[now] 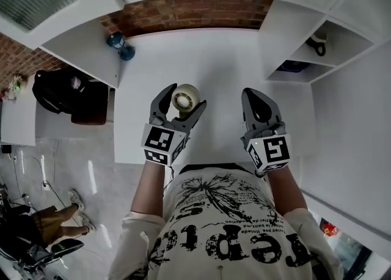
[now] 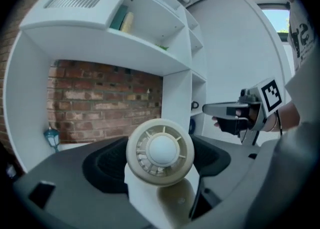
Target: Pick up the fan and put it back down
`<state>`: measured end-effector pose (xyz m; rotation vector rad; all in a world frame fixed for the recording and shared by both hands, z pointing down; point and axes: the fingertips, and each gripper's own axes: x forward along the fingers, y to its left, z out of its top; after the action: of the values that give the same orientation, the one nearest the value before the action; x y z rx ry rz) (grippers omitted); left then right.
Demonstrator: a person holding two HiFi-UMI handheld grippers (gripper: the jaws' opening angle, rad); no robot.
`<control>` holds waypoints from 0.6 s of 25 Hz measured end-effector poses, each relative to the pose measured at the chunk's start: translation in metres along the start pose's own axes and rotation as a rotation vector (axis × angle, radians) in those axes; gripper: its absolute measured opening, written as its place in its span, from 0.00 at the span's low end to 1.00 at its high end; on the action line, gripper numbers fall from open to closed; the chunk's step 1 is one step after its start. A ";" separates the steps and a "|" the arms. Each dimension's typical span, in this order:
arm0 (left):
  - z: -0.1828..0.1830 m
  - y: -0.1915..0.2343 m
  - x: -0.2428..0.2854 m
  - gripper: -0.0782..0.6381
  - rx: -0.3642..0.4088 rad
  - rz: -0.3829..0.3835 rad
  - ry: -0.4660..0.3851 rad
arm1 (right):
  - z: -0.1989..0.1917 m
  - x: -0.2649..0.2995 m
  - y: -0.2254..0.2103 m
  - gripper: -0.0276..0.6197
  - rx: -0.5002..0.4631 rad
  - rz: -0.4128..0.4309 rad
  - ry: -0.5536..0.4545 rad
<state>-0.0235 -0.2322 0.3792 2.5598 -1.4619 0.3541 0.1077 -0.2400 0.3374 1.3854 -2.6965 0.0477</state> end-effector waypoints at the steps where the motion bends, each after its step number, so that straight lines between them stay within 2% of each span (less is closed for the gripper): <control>1: -0.016 0.000 0.006 0.63 -0.002 -0.003 0.038 | -0.007 0.001 -0.001 0.07 0.011 0.000 0.011; 5: -0.081 0.003 0.025 0.63 -0.019 -0.013 0.191 | -0.034 0.005 -0.002 0.07 0.051 0.003 0.050; 15: -0.181 0.015 0.057 0.63 -0.115 -0.020 0.383 | -0.101 0.021 0.009 0.07 0.044 0.013 0.207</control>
<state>-0.0296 -0.2387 0.5689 2.2558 -1.2742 0.6908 0.0968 -0.2438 0.4403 1.2959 -2.5478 0.2397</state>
